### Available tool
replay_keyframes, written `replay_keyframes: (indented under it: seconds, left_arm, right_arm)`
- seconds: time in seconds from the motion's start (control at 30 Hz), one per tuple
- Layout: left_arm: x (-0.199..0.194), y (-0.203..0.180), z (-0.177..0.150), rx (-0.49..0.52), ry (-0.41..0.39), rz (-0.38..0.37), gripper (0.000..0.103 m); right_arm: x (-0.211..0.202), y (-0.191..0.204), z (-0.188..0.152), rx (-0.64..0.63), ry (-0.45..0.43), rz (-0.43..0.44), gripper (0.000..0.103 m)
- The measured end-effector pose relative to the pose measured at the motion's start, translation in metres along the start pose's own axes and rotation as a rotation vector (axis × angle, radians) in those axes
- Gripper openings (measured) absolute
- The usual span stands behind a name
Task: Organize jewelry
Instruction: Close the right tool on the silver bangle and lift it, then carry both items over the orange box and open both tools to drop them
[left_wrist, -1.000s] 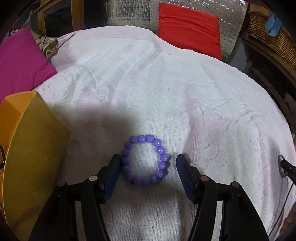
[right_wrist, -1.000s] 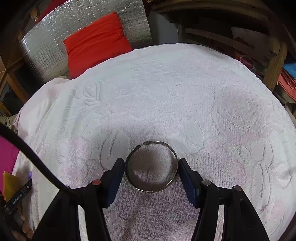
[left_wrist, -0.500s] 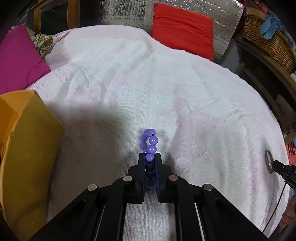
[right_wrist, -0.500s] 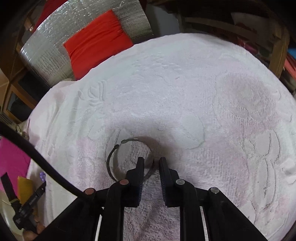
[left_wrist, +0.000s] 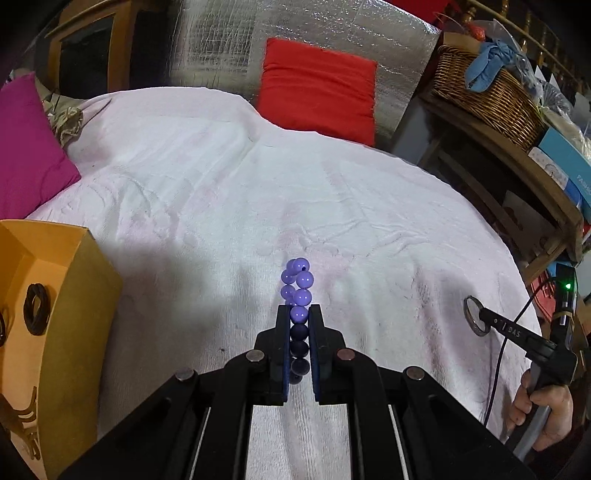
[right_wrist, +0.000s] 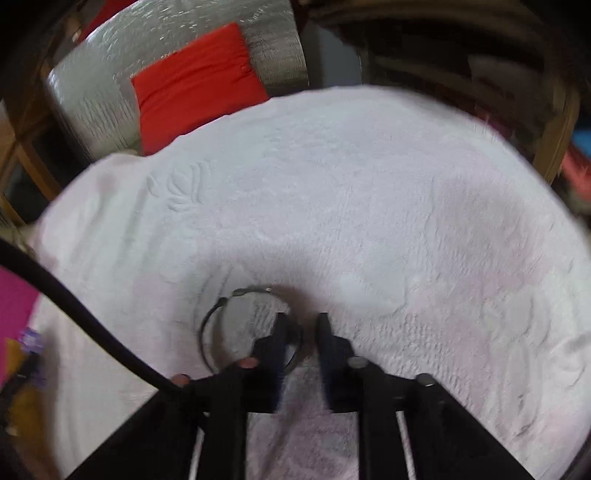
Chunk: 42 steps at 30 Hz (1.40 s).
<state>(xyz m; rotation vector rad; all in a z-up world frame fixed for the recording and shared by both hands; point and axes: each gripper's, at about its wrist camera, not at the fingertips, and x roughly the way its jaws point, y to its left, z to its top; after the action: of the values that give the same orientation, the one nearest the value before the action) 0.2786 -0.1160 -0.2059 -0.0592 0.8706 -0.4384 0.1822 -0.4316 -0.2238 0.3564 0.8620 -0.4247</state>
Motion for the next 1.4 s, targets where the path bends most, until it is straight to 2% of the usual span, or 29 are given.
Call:
replay_keyframes:
  seconds: [0.17, 0.27, 0.43, 0.63, 0.83, 1.03, 1.13, 1.27, 1.4]
  left_arm:
    - [-0.009, 0.004, 0.001, 0.008, -0.016, -0.010, 0.009]
    - [-0.016, 0.002, -0.001, 0.022, -0.031, -0.022, 0.009]
    - [-0.039, -0.002, -0.001, 0.031, -0.068, -0.039, 0.010]
    - [-0.078, -0.006, -0.006, 0.050, -0.143, -0.058, 0.010]
    - [-0.132, -0.001, -0.005, 0.063, -0.268, -0.085, 0.010]
    - [-0.177, 0.043, -0.004, 0.001, -0.372, -0.051, 0.010]
    - [-0.188, 0.081, -0.006, -0.046, -0.401, 0.016, 0.010]
    - [-0.190, 0.130, -0.007, -0.131, -0.387, 0.092, 0.010]
    - [-0.179, 0.178, -0.017, -0.216, -0.333, 0.178, 0.010]
  right_arm:
    - [-0.013, 0.004, 0.001, -0.010, -0.054, -0.004, 0.005]
    - [-0.027, 0.007, 0.002, 0.005, -0.095, 0.029, 0.005]
    - [-0.050, 0.025, 0.001, 0.017, -0.135, 0.125, 0.005]
    - [-0.069, 0.071, -0.007, -0.023, -0.154, 0.247, 0.005]
    - [-0.085, 0.112, -0.020, -0.061, -0.188, 0.384, 0.005]
    - [-0.104, 0.157, -0.035, -0.120, -0.232, 0.483, 0.005]
    - [-0.109, 0.186, -0.037, -0.163, -0.234, 0.518, 0.005]
    - [-0.117, 0.235, -0.044, -0.261, -0.238, 0.532, 0.005]
    - [-0.124, 0.284, -0.052, -0.359, -0.252, 0.543, 0.005]
